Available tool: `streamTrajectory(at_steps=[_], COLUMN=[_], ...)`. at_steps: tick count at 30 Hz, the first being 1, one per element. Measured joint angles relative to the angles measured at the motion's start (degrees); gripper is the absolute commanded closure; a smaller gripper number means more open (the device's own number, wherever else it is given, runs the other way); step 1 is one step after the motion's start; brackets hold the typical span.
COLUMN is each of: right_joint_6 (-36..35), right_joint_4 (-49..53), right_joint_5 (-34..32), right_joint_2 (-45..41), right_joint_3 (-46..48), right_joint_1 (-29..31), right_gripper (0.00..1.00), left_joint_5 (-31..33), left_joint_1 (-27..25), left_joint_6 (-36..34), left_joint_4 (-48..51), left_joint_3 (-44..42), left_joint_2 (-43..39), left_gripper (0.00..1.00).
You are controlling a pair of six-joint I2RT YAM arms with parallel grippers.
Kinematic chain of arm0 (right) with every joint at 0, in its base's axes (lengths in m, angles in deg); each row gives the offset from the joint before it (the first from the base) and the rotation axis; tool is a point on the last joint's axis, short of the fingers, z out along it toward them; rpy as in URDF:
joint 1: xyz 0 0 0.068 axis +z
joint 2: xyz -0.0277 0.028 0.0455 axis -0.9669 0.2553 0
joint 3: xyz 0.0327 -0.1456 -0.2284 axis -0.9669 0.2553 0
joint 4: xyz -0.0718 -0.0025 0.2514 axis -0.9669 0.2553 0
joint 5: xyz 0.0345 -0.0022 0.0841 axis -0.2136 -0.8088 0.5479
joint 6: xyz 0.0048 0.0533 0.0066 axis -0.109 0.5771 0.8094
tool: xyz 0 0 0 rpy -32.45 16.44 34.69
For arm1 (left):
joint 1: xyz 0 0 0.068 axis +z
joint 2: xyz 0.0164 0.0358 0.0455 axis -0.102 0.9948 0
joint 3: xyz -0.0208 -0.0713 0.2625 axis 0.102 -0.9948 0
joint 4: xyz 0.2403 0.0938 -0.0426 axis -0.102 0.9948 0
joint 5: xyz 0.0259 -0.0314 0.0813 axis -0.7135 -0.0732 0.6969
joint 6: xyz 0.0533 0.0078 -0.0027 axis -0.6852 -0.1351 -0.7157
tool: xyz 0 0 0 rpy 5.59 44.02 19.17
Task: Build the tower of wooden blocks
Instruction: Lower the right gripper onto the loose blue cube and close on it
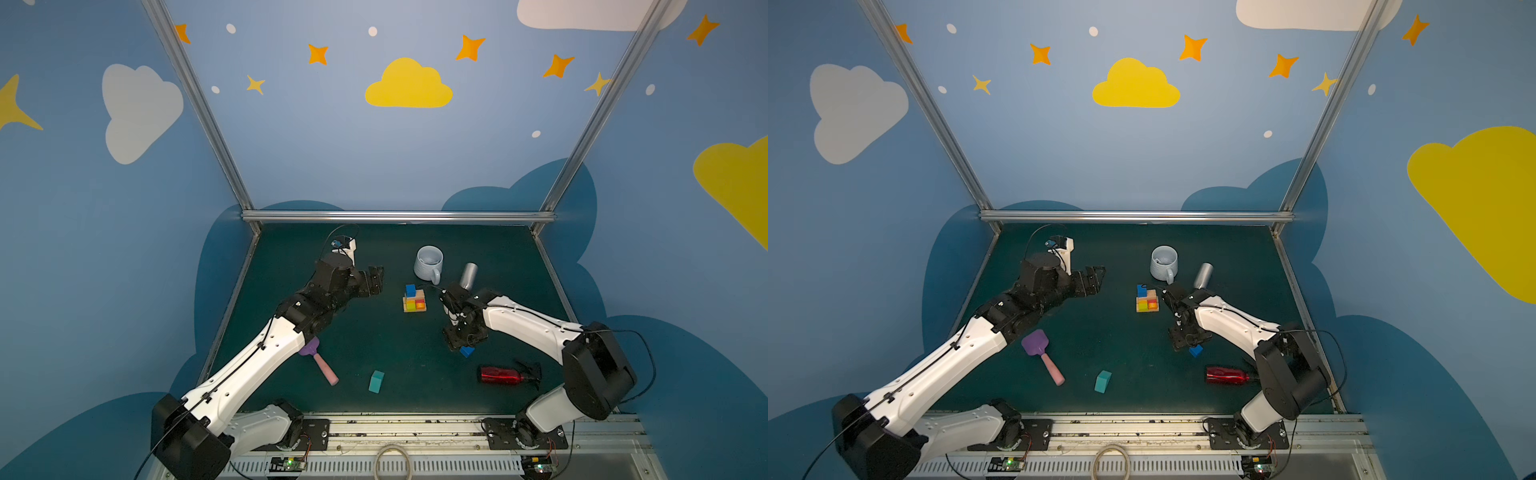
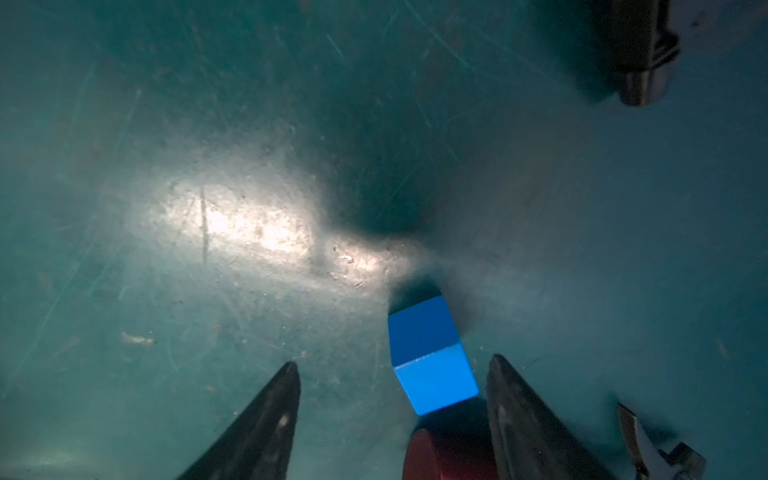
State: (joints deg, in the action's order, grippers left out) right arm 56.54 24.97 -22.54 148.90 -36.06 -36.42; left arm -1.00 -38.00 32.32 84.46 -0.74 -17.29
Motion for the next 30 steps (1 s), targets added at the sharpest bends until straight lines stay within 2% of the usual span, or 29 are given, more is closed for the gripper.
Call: streamTrajectory(at_steps=[20,30], right_joint_6=[0.26,1.40], right_joint_4=[-1.20,-2.12], right_joint_5=[1.29,3.67], right_joint_2=[0.09,-0.11], right_joint_3=[3.78,5.05], right_joint_1=[-2.99,-3.21], right_gripper=[0.28,0.37], left_joint_5=[-0.74,-0.90], left_joint_1=[0.57,0.66], left_joint_6=[0.07,0.20], left_joint_4=[-0.42,-0.42], left_joint_3=[0.00,0.00], left_joint_2=[0.68,1.27], left_gripper=[0.07,0.07])
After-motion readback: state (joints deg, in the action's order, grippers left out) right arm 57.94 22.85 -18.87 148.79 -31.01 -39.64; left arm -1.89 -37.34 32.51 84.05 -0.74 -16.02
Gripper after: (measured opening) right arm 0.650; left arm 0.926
